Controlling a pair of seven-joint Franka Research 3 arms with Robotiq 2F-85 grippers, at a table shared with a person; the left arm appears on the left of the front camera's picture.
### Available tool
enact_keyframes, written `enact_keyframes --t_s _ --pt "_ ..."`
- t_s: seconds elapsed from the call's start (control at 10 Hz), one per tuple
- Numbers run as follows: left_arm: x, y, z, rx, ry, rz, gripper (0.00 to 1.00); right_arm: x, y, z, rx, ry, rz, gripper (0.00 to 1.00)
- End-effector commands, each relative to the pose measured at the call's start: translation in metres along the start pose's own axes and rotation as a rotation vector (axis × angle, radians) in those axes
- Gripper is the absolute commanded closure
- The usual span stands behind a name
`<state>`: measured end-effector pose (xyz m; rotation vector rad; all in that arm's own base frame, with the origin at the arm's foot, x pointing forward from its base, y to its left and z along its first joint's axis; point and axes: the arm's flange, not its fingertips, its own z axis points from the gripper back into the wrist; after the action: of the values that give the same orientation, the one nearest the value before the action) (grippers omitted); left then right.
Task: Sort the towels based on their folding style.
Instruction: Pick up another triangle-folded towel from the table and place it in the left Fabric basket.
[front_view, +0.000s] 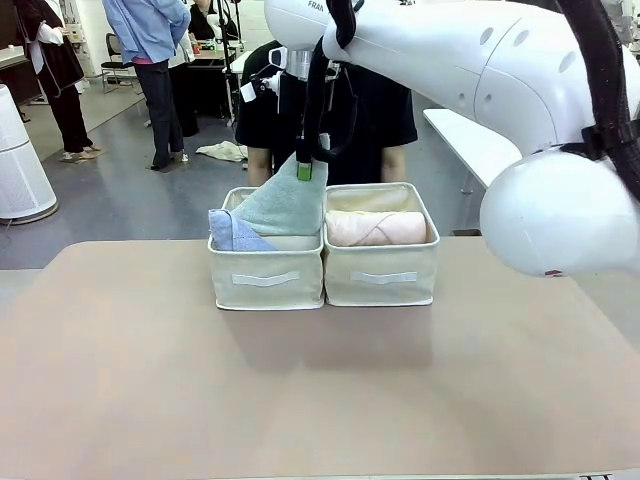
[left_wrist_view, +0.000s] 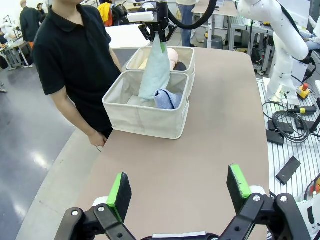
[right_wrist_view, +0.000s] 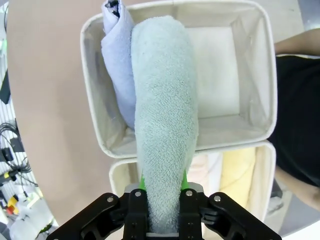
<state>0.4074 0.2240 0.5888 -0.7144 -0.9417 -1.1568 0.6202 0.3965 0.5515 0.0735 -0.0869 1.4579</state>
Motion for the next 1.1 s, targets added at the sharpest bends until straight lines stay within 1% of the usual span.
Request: enact_keyframes --t_s 0.0,0.2,0.3,0.7,1.0 --pt "0.001 -0.001 0.002 -0.003 -0.005 -0.003 0.0 0.034 -0.03 0.02 -0.027 0.017 0.003 0.77" --pt "0.001 -0.001 0.002 -0.003 -0.005 -0.003 0.0 0.034 -0.033 0.014 -0.056 -0.034 -0.003 0.77" --pt "0.001 -0.001 0.002 -0.003 -0.005 -0.003 0.0 0.033 -0.034 0.012 -0.058 -0.033 -0.005 0.77" --pt "0.001 -0.001 0.002 -0.003 -0.005 -0.003 0.0 0.035 -0.036 -0.004 -0.067 0.035 0.013 0.77" --pt "0.001 -0.001 0.002 -0.003 -0.005 -0.003 0.0 0.035 -0.035 -0.014 -0.052 0.046 0.062 0.77"
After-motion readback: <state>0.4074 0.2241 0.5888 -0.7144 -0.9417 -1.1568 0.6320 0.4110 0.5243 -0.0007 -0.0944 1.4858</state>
